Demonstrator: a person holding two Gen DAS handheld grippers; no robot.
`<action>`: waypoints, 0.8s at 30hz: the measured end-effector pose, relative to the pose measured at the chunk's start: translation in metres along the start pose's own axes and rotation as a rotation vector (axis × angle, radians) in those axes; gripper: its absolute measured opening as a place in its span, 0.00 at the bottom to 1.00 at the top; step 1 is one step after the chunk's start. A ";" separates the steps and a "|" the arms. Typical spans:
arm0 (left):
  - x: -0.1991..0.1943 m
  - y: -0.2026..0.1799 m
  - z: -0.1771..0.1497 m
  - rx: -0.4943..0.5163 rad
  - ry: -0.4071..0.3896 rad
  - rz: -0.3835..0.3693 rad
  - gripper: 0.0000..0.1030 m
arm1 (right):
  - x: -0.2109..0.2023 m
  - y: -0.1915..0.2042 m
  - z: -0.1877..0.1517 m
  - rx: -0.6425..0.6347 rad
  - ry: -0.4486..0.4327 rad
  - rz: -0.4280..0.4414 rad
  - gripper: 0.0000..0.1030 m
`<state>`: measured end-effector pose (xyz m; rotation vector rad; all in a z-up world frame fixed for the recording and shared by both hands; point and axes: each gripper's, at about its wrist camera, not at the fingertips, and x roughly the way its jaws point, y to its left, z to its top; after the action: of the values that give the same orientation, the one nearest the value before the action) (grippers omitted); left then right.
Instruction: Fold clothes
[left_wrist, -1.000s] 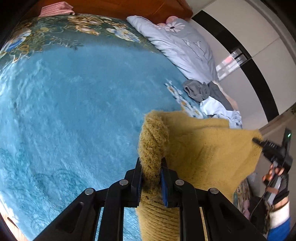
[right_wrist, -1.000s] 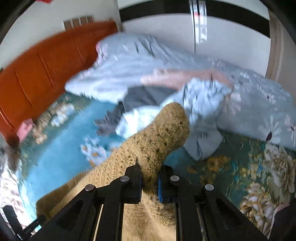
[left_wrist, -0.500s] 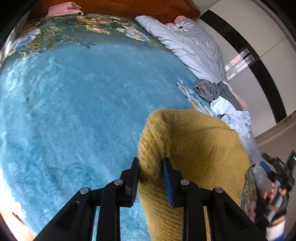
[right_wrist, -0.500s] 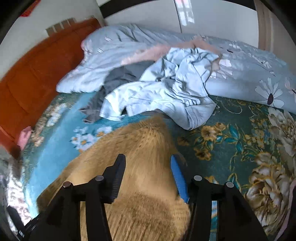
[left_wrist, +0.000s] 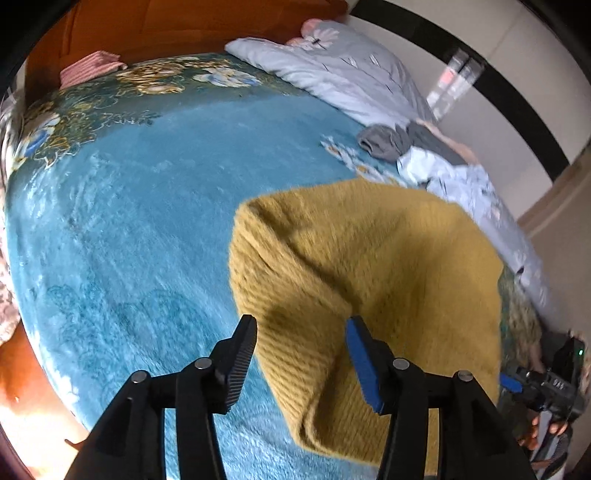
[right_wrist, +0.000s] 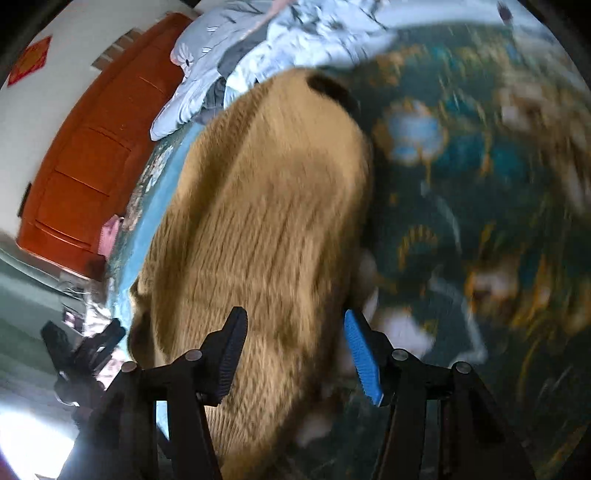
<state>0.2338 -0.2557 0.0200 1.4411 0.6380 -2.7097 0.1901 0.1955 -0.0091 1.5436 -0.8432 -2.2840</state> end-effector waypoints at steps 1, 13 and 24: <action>0.003 -0.005 -0.003 0.025 0.004 0.020 0.53 | 0.002 -0.002 -0.004 0.023 0.007 0.024 0.55; 0.012 0.021 -0.009 -0.036 -0.030 0.286 0.53 | 0.017 -0.004 -0.034 0.101 0.045 0.145 0.54; -0.002 0.070 -0.015 -0.305 -0.061 0.051 0.50 | 0.021 -0.007 -0.032 0.112 0.029 0.156 0.28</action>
<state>0.2602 -0.3151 -0.0100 1.2774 0.9468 -2.4710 0.2116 0.1797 -0.0381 1.4949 -1.0606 -2.1319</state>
